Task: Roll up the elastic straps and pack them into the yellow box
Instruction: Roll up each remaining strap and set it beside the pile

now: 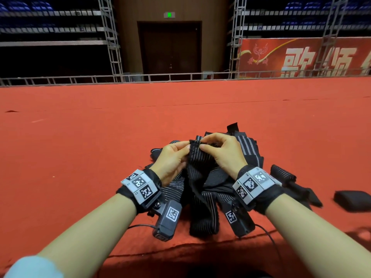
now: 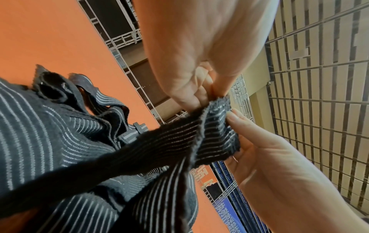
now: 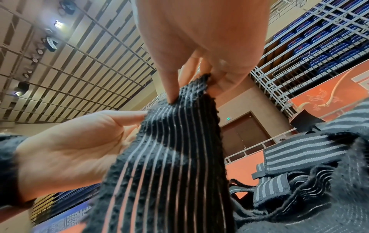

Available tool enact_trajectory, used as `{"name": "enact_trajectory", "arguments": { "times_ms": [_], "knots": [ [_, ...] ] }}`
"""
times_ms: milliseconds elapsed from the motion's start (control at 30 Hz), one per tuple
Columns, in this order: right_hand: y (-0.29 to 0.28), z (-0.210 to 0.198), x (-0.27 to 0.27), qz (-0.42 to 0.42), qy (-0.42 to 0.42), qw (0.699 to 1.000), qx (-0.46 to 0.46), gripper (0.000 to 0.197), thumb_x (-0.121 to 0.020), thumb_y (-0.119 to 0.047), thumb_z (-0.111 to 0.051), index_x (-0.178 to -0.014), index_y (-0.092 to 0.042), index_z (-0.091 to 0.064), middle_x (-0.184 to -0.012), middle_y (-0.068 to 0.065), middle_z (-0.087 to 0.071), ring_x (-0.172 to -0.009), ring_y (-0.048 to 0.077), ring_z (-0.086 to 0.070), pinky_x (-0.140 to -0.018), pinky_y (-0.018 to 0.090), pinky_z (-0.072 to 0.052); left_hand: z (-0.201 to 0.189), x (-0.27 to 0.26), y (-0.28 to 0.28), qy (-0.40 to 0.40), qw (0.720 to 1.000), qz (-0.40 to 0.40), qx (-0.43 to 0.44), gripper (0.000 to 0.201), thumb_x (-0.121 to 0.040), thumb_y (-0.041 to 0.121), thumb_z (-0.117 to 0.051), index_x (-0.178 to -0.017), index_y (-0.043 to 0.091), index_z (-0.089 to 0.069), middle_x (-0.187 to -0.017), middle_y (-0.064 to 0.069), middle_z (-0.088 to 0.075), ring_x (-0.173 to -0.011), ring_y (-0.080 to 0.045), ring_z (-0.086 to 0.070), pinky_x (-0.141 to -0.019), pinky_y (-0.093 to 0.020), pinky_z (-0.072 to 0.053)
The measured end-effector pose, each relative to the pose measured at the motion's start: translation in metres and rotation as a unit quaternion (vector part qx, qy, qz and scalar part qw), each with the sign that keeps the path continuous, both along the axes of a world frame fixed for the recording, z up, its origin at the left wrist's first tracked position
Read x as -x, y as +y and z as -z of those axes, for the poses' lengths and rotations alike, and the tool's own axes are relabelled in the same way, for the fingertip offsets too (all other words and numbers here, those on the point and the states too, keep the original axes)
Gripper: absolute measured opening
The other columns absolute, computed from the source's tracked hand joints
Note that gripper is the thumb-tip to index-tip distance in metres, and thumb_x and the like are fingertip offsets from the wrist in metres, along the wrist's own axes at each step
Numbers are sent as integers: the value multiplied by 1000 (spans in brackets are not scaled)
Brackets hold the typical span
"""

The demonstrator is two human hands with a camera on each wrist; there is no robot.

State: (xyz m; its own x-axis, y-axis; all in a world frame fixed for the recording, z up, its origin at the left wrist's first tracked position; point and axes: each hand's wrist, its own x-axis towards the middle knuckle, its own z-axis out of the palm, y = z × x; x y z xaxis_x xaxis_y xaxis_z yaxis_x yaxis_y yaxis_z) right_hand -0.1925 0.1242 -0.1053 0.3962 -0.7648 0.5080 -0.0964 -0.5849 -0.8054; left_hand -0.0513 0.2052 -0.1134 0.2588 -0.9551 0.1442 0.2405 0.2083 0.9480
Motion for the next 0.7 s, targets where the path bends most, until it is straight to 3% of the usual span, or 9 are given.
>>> {"name": "enact_trajectory", "arguments": {
  "times_ms": [100,233,333,467,567,700],
  "knots": [
    [-2,0,-2,7,13,1000,9,13,-78,-18,-78,-76,-28,-70,-79,-9,-70,-84,7,-64,-83,29,-52,1,-1,0,-9,1000,-5,-9,21,-97,5,-51,-108,0,-67,-92,-11,-72,-79,-14,-67,-71,-23,-57],
    [-3,2,-3,15,50,998,44,10,-76,-21,-79,-79,-27,-71,-78,-11,-69,-79,4,-62,-75,22,-50,-1,2,3,-28,999,-23,-21,17,-96,11,-53,-86,3,-65,-62,0,-66,-52,-6,-60,-52,-16,-50],
    [1,3,-2,10,67,995,70,18,-77,-23,-79,-92,-26,-69,-78,-11,-66,-76,1,-60,-70,16,-46,3,2,1,-129,989,-66,-27,11,-93,15,-62,-92,6,-69,-79,-6,-72,-68,-10,-69,-59,-18,-53],
    [-2,8,4,-9,45,997,54,34,-80,-16,-75,-109,-27,-61,-94,-8,-63,-92,8,-62,-80,22,-50,7,-4,1,-148,984,-103,-14,13,-94,10,-58,-97,2,-69,-86,-11,-73,-73,-13,-70,-66,-24,-58],
    [-6,13,11,-22,12,1000,6,32,-82,-5,-71,-106,-24,-62,-90,-5,-64,-84,11,-64,-77,23,-53,7,-8,3,-179,976,-121,-1,15,-95,11,-57,-96,3,-69,-84,-9,-73,-72,-12,-69,-68,-26,-58],
    [-10,17,11,-22,-14,999,-27,29,-81,-4,-72,-98,-27,-65,-84,-5,-66,-79,12,-65,-79,24,-55,5,-7,6,-215,969,-117,9,17,-96,11,-55,-88,11,-70,-80,-2,-73,-72,-7,-69,-69,-24,-58]
  ]
}}
